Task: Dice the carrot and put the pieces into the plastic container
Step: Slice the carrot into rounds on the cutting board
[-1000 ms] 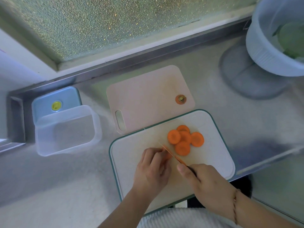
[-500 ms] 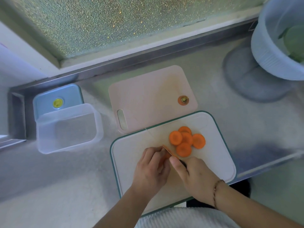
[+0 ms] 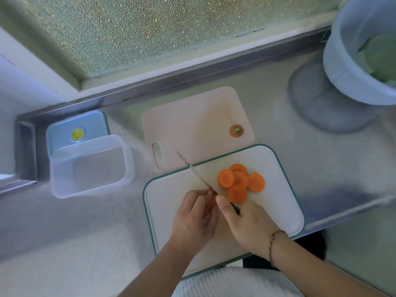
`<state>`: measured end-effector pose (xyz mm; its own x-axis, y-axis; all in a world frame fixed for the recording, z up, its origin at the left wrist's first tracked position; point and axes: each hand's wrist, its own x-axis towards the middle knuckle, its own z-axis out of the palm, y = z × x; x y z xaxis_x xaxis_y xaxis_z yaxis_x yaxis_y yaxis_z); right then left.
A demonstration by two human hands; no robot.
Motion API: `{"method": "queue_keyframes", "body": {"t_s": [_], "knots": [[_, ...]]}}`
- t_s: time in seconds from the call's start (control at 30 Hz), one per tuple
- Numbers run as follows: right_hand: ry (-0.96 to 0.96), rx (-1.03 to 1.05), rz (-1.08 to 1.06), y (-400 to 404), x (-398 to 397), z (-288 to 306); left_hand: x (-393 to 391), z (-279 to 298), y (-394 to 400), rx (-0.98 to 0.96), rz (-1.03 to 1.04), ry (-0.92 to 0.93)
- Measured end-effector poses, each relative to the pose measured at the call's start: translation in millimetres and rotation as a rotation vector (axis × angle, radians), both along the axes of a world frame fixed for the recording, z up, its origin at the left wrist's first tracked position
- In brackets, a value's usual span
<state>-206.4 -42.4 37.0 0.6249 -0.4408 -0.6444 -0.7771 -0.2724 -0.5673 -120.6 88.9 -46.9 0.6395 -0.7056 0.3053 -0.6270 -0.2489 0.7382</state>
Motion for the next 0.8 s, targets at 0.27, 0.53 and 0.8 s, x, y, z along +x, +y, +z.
{"method": "queue_keyframes", "body": {"t_s": [0.27,0.53,0.8], "knots": [[0.076,-0.127,0.077,7,6,11,-2,0,-3,0.005,0.011,-0.017],[0.057,-0.112,0.058,8,15,-3,-5,1,-3,-0.028,-0.015,-0.071],[-0.114,0.056,0.019,-12,13,-3,0,7,0,0.077,0.001,-0.022]]}}
